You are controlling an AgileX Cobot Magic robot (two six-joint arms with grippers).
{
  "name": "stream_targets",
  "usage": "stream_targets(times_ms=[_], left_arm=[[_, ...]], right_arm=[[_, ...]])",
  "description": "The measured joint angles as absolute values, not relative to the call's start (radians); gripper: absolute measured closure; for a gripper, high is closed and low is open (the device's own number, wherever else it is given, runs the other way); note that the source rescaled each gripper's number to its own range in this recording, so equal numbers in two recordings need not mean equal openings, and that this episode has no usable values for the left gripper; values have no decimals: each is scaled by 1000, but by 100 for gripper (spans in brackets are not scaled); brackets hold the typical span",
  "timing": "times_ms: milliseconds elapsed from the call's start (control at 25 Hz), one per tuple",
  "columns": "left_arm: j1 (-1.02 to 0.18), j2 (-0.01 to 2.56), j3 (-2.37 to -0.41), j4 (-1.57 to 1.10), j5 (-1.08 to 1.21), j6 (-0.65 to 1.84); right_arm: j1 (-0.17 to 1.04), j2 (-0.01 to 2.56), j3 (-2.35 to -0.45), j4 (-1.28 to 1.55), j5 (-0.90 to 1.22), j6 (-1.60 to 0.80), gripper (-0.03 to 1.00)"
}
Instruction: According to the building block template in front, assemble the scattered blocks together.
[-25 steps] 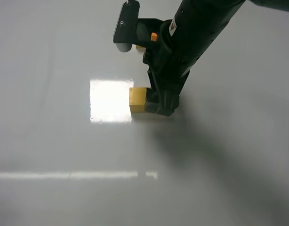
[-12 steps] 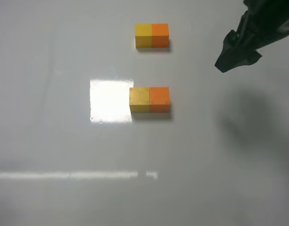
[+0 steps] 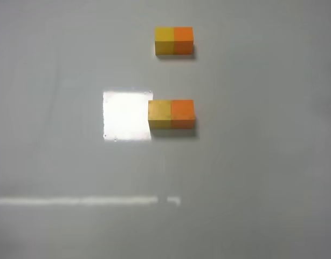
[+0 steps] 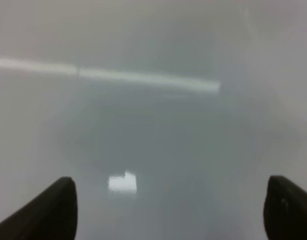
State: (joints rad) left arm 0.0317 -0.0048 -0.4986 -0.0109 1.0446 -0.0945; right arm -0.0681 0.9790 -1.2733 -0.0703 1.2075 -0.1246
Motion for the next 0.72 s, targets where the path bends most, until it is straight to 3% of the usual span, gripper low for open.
stream_targets(times_ms=[400, 720], left_arm=[[32, -5, -499, -11, 1045, -94], [32, -5, -499, -11, 1045, -94]], right_arm=[[-69, 289, -684, 0, 1136, -78, 29], [-69, -3, -554, 0, 1128, -72, 29]])
